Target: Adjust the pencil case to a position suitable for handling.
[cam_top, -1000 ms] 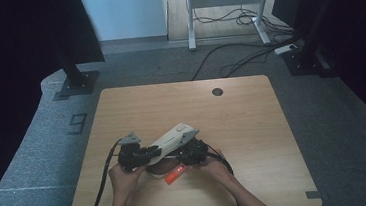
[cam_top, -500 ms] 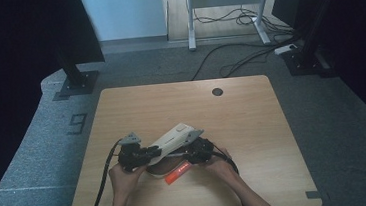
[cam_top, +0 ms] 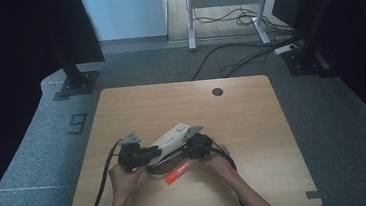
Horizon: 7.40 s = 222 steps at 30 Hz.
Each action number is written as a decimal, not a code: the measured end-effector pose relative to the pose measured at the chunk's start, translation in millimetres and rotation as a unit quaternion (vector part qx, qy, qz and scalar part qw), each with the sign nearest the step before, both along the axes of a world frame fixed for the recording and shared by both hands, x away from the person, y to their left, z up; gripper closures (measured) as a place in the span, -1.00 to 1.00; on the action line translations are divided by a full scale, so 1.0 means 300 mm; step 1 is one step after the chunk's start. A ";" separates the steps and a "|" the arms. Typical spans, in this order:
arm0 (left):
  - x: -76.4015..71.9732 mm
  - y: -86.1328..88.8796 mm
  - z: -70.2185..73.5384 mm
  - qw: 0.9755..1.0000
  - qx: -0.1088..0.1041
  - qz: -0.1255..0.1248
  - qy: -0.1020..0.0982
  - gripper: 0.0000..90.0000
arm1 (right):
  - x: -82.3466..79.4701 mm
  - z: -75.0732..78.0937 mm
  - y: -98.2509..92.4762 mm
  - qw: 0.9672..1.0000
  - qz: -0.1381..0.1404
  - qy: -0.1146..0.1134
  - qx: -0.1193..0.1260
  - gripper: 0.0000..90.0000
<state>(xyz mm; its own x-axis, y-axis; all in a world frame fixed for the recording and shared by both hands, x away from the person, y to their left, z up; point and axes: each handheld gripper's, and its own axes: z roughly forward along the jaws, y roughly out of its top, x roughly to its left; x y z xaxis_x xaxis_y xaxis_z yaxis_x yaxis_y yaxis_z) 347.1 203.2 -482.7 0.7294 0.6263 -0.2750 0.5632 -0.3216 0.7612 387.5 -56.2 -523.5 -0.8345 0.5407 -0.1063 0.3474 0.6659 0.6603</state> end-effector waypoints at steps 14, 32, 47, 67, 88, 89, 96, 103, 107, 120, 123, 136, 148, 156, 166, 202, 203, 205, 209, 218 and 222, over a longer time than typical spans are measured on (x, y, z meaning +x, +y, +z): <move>0.001 0.000 -0.001 1.000 0.000 -0.001 0.001 0.69 | 0.009 0.002 0.012 1.000 -0.005 -0.006 0.004 0.24; 0.003 0.000 -0.003 1.000 -0.001 -0.001 -0.003 0.68 | -0.023 0.048 -0.039 1.000 -0.001 0.004 0.028 0.10; 0.004 0.004 -0.007 1.000 0.000 0.004 -0.007 0.68 | -0.111 0.072 -0.138 0.999 0.013 0.005 0.052 -0.13; 0.008 0.025 -0.007 1.000 -0.001 0.014 -0.006 0.68 | -0.119 -0.007 -0.040 0.996 0.062 0.035 0.055 -0.18; 0.009 0.023 -0.009 1.000 0.000 0.012 -0.003 0.68 | -0.141 -0.049 -0.027 0.992 0.093 0.057 0.056 -0.19; 0.009 0.023 -0.009 1.000 0.000 0.012 -0.003 0.68 | -0.147 -0.051 -0.030 0.993 0.092 0.058 0.055 -0.19; 0.009 0.022 -0.009 1.000 0.001 0.012 -0.003 0.68 | -0.193 -0.061 -0.060 0.992 0.101 0.057 0.049 -0.16; 0.010 0.020 -0.012 1.000 0.001 0.011 -0.002 0.68 | -0.246 -0.061 -0.075 0.991 0.115 0.049 0.042 -0.05; 0.010 0.019 -0.012 1.000 0.001 0.011 -0.002 0.68 | -0.265 -0.056 -0.077 0.991 0.123 0.049 0.038 0.16; 0.009 0.018 -0.012 1.000 0.001 0.011 -0.002 0.68 | -0.311 -0.051 -0.113 0.989 0.130 0.055 0.036 0.42; 0.009 0.019 -0.012 1.000 0.002 0.011 -0.002 0.68 | -0.320 -0.051 -0.135 0.991 0.118 0.054 0.037 0.42; 0.009 0.016 -0.014 1.000 0.003 0.011 -0.002 0.68 | -0.306 -0.058 -0.303 0.997 0.021 0.045 0.050 0.41; 0.010 0.015 -0.016 1.000 0.003 0.011 0.000 0.68 | -0.298 -0.053 -0.337 0.998 0.013 0.048 0.036 0.17; 0.010 0.015 -0.016 1.000 0.003 0.010 0.000 0.67 | -0.265 -0.036 -0.310 0.998 0.029 0.063 0.007 0.15; 0.010 0.013 -0.017 1.000 0.005 0.009 0.000 0.67 | -0.249 -0.021 -0.294 0.996 0.050 0.076 -0.014 0.42; -0.002 0.010 -0.004 1.000 -0.005 0.012 -0.013 0.69 | -0.205 0.061 -0.249 0.998 0.031 0.056 0.011 0.44; -0.002 0.009 -0.004 1.000 -0.005 0.012 -0.013 0.69 | -0.200 0.062 -0.243 0.998 0.032 0.056 0.011 0.44; -0.003 0.008 -0.003 1.000 -0.006 0.012 -0.013 0.69 | -0.189 0.065 -0.229 0.998 0.034 0.056 0.011 0.44; -0.005 0.006 -0.002 1.000 -0.010 0.009 -0.013 0.69 | -0.170 0.067 -0.203 0.998 0.038 0.055 0.009 0.44; -0.009 0.001 0.000 1.000 -0.016 0.004 -0.013 0.70 | -0.128 0.068 -0.133 0.997 0.055 0.056 0.004 0.44; -0.010 -0.001 0.000 1.000 -0.019 0.003 -0.012 0.70 | -0.110 0.068 -0.097 0.997 0.061 0.057 0.003 0.44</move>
<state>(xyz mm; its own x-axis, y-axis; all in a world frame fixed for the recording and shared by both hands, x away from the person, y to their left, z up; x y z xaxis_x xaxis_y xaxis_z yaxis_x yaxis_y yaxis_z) 344.1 202.8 -482.6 0.7327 0.6198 -0.2810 0.5466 -0.2900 0.7856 354.5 -85.4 -503.0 -0.9005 0.4349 -0.0040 0.3372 0.7038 0.6252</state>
